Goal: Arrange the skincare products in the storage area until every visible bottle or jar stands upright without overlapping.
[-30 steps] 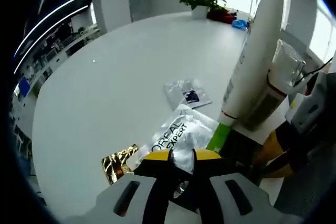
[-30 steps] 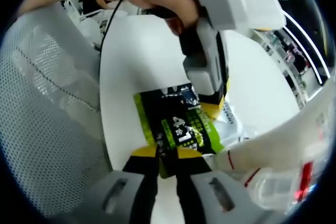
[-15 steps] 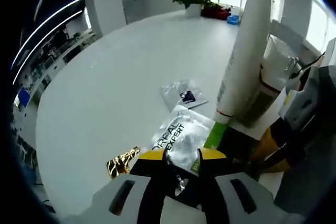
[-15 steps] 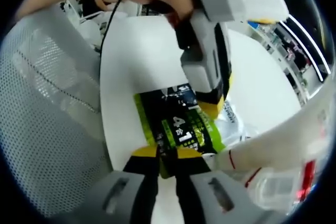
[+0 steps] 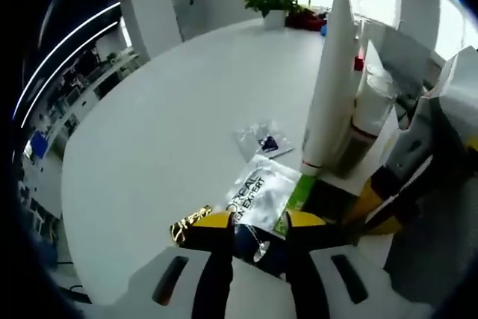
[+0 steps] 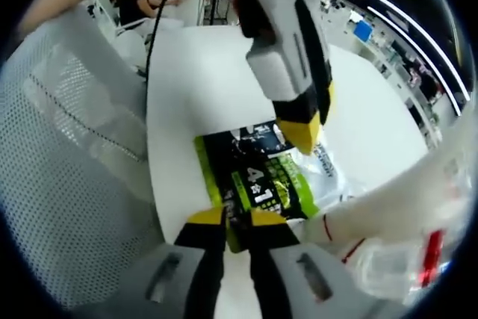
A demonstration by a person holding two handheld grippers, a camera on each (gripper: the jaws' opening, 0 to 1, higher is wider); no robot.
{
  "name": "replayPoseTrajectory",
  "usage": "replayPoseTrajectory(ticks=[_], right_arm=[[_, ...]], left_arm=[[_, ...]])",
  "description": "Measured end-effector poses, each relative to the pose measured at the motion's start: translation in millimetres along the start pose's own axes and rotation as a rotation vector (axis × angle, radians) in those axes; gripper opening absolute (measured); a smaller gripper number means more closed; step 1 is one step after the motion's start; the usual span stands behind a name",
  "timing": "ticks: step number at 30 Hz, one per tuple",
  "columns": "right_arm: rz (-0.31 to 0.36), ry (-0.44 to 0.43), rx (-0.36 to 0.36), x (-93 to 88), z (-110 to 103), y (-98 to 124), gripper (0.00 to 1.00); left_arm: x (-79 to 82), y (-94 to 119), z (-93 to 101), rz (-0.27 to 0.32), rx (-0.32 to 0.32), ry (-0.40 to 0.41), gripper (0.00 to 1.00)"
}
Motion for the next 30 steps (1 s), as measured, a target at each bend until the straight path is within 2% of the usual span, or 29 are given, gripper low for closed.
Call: replayPoseTrajectory(ticks=[14, 25, 30], right_arm=[[0.075, -0.034, 0.011, 3.0, -4.1, 20.7, 0.13], [0.143, -0.059, 0.027, 8.0, -10.1, 40.7, 0.24], [0.185, -0.067, 0.024, 12.3, -12.3, 52.7, 0.32]], left_arm=[[-3.0, 33.7, 7.1, 0.02, 0.017, 0.041, 0.31], [-0.7, 53.5, 19.6, 0.048, 0.011, 0.072, 0.36], [-0.8, 60.7, 24.3, 0.048, 0.023, 0.07, 0.37]])
Point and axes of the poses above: the point that each gripper's makers call its tool centre point, and the gripper's own axes: y roughly backward along the fingers, z roughly to its right, x roughly out of its top, the point moved 10 cm from there along y, roughly backward along the fingers, and after that the axes turned 13 degrees about -y, right-handed, at the moved point
